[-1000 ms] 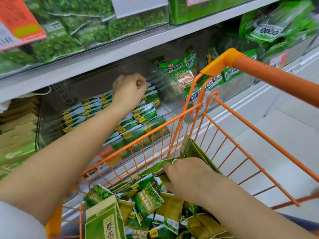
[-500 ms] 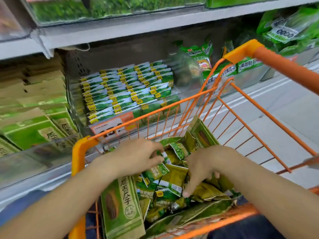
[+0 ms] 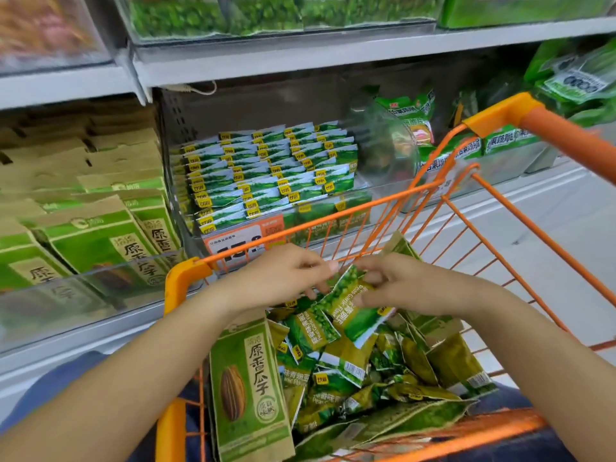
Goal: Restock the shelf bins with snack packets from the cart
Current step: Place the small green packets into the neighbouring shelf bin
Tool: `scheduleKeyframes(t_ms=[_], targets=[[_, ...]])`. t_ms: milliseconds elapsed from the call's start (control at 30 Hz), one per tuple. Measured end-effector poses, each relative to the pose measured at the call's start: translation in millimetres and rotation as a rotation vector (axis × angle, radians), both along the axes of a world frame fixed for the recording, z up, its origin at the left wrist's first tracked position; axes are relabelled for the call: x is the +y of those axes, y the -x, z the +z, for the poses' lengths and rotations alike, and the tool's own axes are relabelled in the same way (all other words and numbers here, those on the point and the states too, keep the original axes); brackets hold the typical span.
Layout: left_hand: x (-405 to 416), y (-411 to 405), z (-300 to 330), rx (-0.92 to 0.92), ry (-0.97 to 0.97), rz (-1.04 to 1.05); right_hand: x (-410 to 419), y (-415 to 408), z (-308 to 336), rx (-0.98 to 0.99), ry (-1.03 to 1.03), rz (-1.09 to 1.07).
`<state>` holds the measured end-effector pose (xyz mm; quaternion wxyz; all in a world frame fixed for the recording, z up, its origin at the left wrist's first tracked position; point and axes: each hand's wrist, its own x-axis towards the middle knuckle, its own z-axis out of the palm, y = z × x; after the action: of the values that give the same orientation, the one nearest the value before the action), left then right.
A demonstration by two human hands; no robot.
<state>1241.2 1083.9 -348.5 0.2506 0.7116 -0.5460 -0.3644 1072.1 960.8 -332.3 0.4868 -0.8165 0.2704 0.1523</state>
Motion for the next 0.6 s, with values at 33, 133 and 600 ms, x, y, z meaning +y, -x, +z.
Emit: scheduleKeyframes(t_ms=[33,133,600], targets=[[0,2,4,0.093,-0.002,0.022,0,0,0,-0.060,-0.039,-0.041],[1,5,11,0.219,0.025,-0.020,-3,2,0,-0.165,-0.111,-0.087],[0,13,18,0.390,0.397,0.250,-5,1,8,-0.364,-0.231,-0.337]])
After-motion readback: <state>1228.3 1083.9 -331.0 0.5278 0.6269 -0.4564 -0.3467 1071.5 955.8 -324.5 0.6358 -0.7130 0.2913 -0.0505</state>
